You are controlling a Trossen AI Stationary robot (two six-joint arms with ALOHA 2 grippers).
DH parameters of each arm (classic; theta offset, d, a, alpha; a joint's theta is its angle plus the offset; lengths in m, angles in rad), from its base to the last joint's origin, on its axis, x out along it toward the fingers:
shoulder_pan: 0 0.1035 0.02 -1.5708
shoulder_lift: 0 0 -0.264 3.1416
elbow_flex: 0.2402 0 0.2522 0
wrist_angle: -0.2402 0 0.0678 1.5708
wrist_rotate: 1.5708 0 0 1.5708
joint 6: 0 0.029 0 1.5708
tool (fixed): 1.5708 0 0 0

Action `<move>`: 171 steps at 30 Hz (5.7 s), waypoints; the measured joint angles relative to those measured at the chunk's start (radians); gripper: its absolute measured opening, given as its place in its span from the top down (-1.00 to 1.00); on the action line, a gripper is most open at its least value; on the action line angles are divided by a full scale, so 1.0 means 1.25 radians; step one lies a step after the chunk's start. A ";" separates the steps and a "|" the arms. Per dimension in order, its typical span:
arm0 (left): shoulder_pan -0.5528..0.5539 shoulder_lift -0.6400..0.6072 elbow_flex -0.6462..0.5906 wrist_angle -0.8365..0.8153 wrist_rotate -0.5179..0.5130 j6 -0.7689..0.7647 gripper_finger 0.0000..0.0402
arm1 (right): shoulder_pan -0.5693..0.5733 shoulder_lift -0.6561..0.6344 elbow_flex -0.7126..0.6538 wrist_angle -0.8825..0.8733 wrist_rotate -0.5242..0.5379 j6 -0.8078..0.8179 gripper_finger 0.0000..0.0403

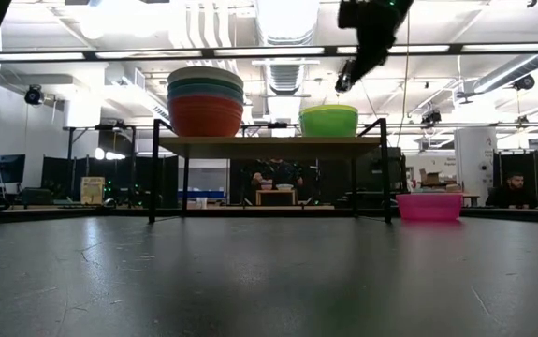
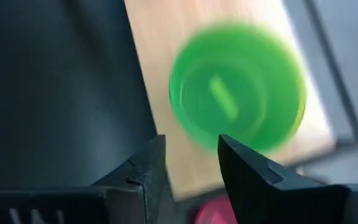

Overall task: Place and stack bowls onto a shelf
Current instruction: Stack the pink bowl on top of the green bowl on the shelf

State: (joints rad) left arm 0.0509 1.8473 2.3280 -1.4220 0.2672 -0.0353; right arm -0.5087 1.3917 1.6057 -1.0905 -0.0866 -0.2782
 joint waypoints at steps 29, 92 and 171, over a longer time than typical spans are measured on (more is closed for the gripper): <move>-0.161 -0.024 0.000 -0.109 -0.231 -0.031 0.39 | -0.001 -0.109 -0.385 -0.095 0.089 0.146 0.33; -0.166 -0.064 0.000 -0.120 -0.291 -0.059 0.39 | -0.180 0.003 -0.674 0.324 0.091 0.318 0.65; -0.166 -0.065 0.000 -0.119 -0.292 -0.048 0.39 | 0.182 0.034 -0.153 0.297 0.297 0.117 0.96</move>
State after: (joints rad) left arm -0.1562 1.7660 2.3280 -1.5711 -0.0975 -0.0948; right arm -0.2813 1.4342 1.4143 -0.7197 0.2847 -0.1322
